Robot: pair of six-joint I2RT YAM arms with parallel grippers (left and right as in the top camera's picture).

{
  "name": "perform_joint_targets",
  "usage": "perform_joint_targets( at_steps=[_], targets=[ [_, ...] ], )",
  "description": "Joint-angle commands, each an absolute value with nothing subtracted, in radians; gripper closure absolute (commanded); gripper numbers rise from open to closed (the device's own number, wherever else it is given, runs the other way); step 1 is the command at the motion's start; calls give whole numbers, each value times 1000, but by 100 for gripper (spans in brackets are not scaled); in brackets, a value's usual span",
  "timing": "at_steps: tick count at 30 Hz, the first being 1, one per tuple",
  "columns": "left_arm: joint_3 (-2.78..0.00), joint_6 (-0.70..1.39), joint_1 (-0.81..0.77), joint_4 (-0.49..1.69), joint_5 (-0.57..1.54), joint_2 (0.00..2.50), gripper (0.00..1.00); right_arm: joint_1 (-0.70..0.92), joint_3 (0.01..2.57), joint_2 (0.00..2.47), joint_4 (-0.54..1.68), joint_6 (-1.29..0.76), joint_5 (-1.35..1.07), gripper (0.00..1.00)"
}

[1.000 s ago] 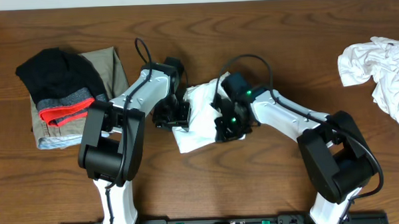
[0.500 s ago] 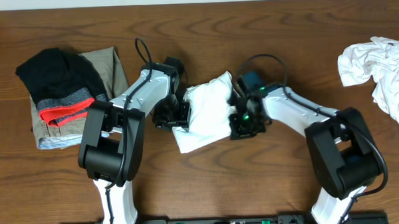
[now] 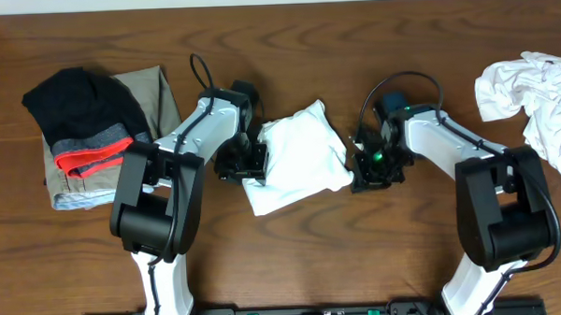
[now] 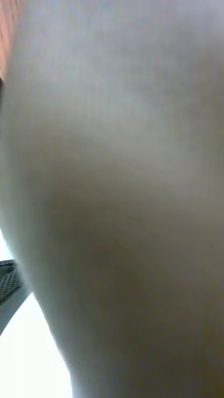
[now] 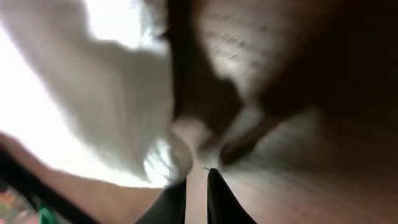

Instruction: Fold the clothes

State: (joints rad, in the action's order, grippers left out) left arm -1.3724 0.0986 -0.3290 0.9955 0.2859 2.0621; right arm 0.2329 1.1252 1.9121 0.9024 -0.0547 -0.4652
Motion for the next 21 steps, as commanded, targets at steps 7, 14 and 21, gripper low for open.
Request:
perform_joint_targets(
  at_steps=[7,14,21],
  targets=[
    [-1406,33,-331,1050,276,1950,45,194,1353,1841,1021,51,-547,89],
    [-1406,34,-330,906,113,1724,45,243,1411,1814,1028,56,-558,89],
    [-1405,-32,-330,591,37,1735,44,338,1389,1826,1005,15,-557,89]
  ],
)
